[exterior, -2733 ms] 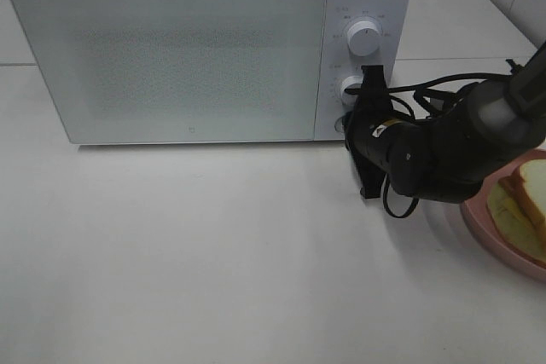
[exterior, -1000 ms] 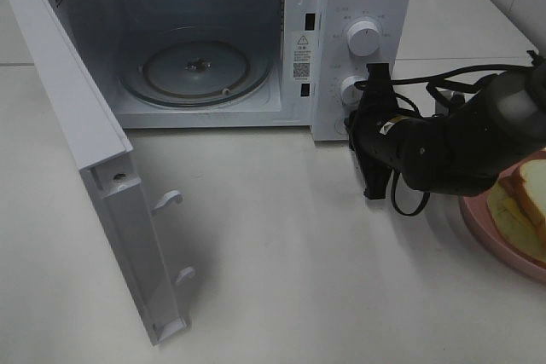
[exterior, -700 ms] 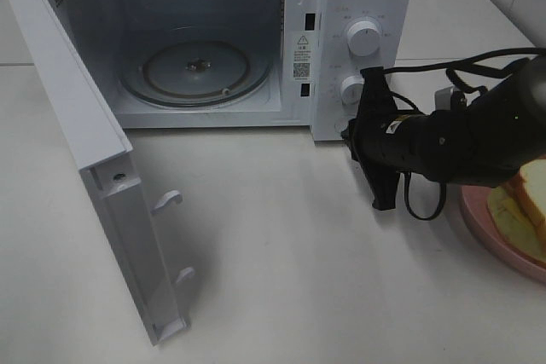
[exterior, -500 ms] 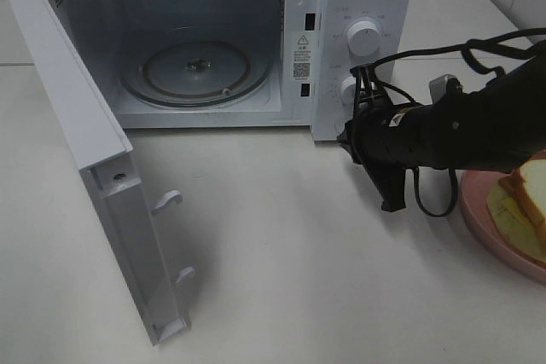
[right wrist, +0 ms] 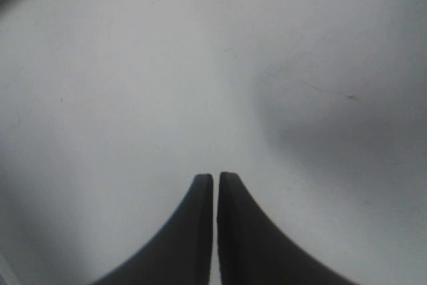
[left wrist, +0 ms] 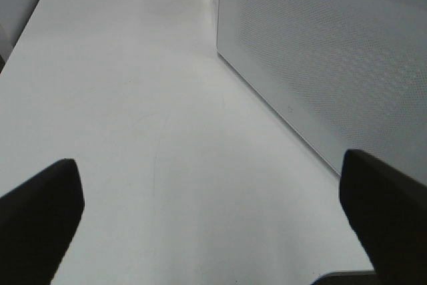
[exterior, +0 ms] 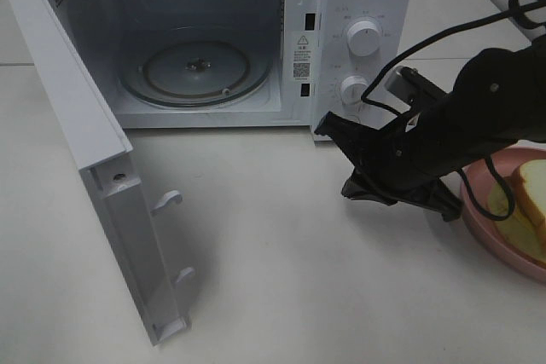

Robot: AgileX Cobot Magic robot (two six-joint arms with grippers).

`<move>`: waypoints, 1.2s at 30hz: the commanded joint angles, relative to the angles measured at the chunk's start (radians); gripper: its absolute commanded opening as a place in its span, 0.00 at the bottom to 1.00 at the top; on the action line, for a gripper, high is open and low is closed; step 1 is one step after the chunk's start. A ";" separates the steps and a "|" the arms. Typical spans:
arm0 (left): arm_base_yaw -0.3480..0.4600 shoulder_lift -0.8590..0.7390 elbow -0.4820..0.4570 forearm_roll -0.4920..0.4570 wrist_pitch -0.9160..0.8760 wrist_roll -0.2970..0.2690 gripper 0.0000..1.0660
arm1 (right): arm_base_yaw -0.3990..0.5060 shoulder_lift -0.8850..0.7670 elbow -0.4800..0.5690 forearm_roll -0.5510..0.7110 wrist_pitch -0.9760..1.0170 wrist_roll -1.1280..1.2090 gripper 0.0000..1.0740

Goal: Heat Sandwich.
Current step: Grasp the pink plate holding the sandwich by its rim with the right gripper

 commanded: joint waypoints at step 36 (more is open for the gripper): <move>-0.004 -0.023 0.002 -0.001 0.002 -0.002 0.94 | -0.146 -0.308 -0.001 -0.374 0.547 -0.468 0.88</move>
